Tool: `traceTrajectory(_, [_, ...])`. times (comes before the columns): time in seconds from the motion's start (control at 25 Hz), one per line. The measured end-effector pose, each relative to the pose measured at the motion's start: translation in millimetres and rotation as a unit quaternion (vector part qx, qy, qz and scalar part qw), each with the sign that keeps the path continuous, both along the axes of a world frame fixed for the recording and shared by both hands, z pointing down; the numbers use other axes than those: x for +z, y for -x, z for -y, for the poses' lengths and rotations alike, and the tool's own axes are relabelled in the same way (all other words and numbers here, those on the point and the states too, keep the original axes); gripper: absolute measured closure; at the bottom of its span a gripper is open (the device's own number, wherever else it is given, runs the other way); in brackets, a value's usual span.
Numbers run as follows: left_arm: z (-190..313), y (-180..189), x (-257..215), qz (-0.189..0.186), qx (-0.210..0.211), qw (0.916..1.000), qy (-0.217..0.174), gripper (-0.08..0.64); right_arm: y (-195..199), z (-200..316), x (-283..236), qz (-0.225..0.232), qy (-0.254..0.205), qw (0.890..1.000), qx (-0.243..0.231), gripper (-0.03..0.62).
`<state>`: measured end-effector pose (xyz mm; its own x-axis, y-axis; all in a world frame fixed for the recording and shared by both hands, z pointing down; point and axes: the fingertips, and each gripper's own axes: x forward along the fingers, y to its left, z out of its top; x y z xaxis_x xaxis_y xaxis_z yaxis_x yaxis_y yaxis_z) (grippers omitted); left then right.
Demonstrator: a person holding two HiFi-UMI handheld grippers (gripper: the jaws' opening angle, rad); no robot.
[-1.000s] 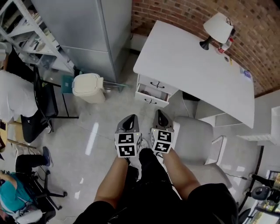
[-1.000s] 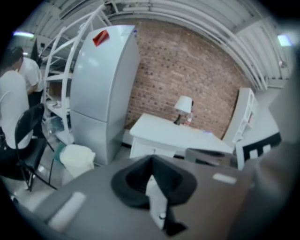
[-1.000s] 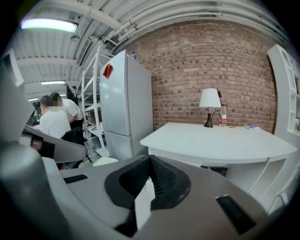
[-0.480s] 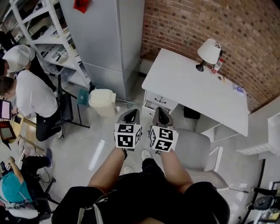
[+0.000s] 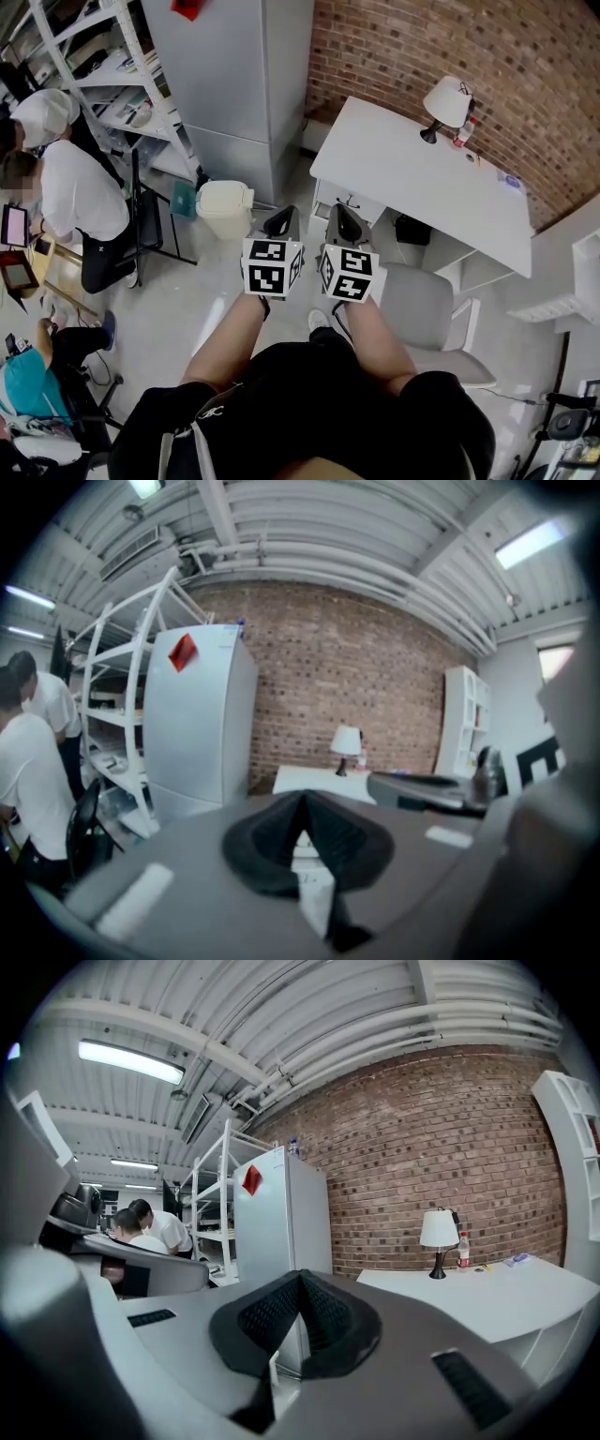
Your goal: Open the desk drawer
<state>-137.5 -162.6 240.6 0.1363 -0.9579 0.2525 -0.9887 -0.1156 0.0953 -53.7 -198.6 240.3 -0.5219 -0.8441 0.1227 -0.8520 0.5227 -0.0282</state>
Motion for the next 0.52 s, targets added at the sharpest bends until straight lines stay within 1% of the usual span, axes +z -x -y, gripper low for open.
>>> traceTrajectory(0.08, [-0.1,1.6,-2.3,-0.002,0.000,1.0000,-0.003,0.561,0.8,-0.4,-1.3,-0.002,-0.002,1.000,0.001,0.594])
traceTrajectory(0.24, [1.2,-6.0,-4.9,0.008,-0.008,0.9999,0.006,0.561,-5.5,0.5,-5.4,-0.002,0.006,1.000,-0.007,0.594])
traceTrajectory(0.52, [10.7,-61.5,62.8,-0.026,-0.032,0.9991,0.010,0.561,-53.8,13.9,51.4,-0.048,0.004,0.998,-0.039,0.594])
